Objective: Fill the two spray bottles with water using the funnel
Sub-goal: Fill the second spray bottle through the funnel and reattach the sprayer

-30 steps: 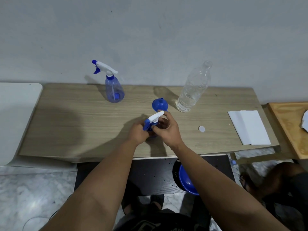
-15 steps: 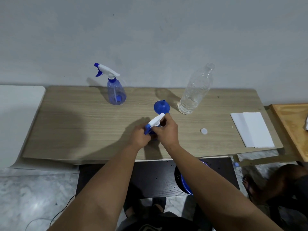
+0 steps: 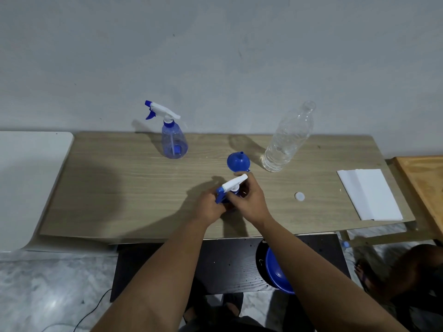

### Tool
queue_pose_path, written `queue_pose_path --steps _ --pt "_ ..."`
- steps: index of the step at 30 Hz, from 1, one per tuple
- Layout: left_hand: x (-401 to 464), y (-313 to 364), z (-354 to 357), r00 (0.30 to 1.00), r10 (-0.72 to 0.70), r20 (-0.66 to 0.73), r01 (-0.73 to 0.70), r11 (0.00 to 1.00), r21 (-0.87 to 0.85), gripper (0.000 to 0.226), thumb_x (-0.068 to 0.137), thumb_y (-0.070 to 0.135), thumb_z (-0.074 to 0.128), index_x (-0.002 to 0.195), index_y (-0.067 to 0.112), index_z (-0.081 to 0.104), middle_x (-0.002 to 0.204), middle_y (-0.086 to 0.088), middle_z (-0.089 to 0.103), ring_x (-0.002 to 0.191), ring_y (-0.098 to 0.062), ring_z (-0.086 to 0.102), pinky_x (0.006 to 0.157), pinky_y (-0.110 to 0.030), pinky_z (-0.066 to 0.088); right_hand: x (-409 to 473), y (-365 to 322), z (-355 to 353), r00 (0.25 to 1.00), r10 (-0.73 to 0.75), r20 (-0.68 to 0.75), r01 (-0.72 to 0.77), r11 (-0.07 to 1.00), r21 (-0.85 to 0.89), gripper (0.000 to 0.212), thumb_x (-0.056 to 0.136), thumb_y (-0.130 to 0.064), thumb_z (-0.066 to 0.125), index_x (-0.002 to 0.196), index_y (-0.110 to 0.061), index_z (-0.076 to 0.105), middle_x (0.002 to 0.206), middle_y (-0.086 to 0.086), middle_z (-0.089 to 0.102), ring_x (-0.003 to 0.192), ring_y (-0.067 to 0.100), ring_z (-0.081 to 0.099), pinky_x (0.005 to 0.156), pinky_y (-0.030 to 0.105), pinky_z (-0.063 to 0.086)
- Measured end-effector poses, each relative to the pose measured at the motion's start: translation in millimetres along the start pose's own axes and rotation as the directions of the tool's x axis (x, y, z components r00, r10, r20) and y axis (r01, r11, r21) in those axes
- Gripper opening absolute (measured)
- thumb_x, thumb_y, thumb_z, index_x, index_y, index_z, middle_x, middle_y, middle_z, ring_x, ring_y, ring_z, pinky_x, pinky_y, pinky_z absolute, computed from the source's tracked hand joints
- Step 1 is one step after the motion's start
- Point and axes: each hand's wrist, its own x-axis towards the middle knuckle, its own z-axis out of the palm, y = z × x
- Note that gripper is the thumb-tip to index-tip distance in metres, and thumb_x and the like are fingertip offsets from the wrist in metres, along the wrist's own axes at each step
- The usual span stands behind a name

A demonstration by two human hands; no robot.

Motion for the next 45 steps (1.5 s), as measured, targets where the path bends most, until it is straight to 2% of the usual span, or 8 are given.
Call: queue_pose_path --steps 9,15,23,27,33,39,42,45 --pt "-1.2 1.5 -2.9 1.000 0.003 0.005 -0.003 1.000 0.026 0.037 0.078 0.009 0.079 0.113 0.015 0.070 0.087 0.007 0.066 0.075 -0.006 0.061 0.058 -0.004 0.042 -6.3 9.2 6.7 0.998 0.007 -0.057 -0.006 1.000 0.017 0.034 0.082 -0.030 0.076 0.114 -0.018 0.075 0.108 0.007 0.077 0.102 0.026 0.073 0.093 0.054 0.058" --pt "3.9 -5.9 -4.1 0.999 -0.040 0.013 0.038 0.992 0.117 0.034 0.077 0.016 0.078 0.110 0.018 0.070 0.089 0.001 0.071 0.082 -0.020 0.068 0.074 -0.031 0.054 -10.0 13.3 15.3 0.992 -0.040 -0.117 0.041 0.999 0.000 0.024 0.088 -0.025 0.075 0.112 -0.025 0.075 0.107 0.005 0.076 0.100 0.023 0.073 0.091 0.048 0.060" --pt "-3.2 -9.4 5.2 0.998 -0.036 -0.056 0.048 0.973 0.226 0.031 0.079 0.005 0.063 0.110 0.008 0.066 0.097 -0.014 0.071 0.089 -0.033 0.067 0.067 -0.028 0.041 -12.4 16.2 20.3 0.982 -0.038 -0.184 0.036 0.999 -0.011 0.017 0.091 -0.019 0.076 0.108 -0.021 0.076 0.099 0.004 0.076 0.094 0.025 0.072 0.086 0.046 0.060" --pt "-12.9 -4.7 9.1 0.993 0.111 -0.044 -0.088 0.932 0.350 0.044 0.083 0.003 0.059 0.126 0.003 0.060 0.122 -0.022 0.062 0.112 -0.041 0.057 0.094 -0.042 0.045 -12.6 15.3 18.1 0.984 -0.023 -0.178 0.024 1.000 0.005 0.020 0.091 -0.015 0.078 0.110 -0.019 0.077 0.101 0.004 0.076 0.095 0.022 0.073 0.086 0.038 0.059" --pt "-28.4 1.5 13.7 0.991 0.113 -0.076 -0.053 0.832 0.552 0.058 0.072 0.051 0.073 0.122 0.028 0.055 0.119 0.002 0.064 0.112 -0.024 0.057 0.106 -0.045 0.040 -11.8 -4.4 3.8 0.990 0.058 -0.128 -0.054 0.998 0.036 0.024 0.078 -0.017 0.092 0.098 -0.012 0.079 0.087 -0.001 0.080 0.085 0.014 0.077 0.080 0.033 0.063" --pt "-64.6 34.9 0.0 0.998 0.056 -0.001 -0.053 0.955 0.290 0.056 0.066 0.040 0.086 0.116 0.031 0.061 0.104 0.014 0.069 0.095 -0.004 0.066 0.081 -0.023 0.051 -9.5 -43.0 -18.3 0.996 -0.006 0.091 0.010 0.999 -0.040 0.036 0.071 -0.016 0.078 0.096 0.002 0.060 0.078 0.012 0.062 0.071 0.021 0.061 0.070 0.043 0.054" --pt "-81.4 52.0 -11.1 0.995 0.091 -0.033 -0.079 0.961 0.264 0.058 0.068 0.046 0.084 0.119 0.039 0.058 0.106 0.021 0.068 0.094 0.008 0.063 0.077 -0.015 0.046 -6.5 -73.5 -20.1 0.976 -0.061 0.210 0.071 0.997 -0.042 0.031 0.080 -0.005 0.065 0.109 0.007 0.065 0.101 0.023 0.070 0.089 0.034 0.066 0.083 0.042 0.055" --pt "-95.8 62.1 -21.1 0.989 0.085 -0.119 -0.055 0.970 0.235 0.068 0.065 0.056 0.084 0.125 0.045 0.055 0.110 0.026 0.067 0.097 0.012 0.061 0.080 -0.019 0.046 -6.6 -100.6 -14.9 0.946 -0.083 0.313 0.093 0.996 -0.017 0.021 0.085 -0.011 0.061 0.100 -0.015 0.075 0.096 0.012 0.076 0.090 0.025 0.071 0.083 0.029 0.058"
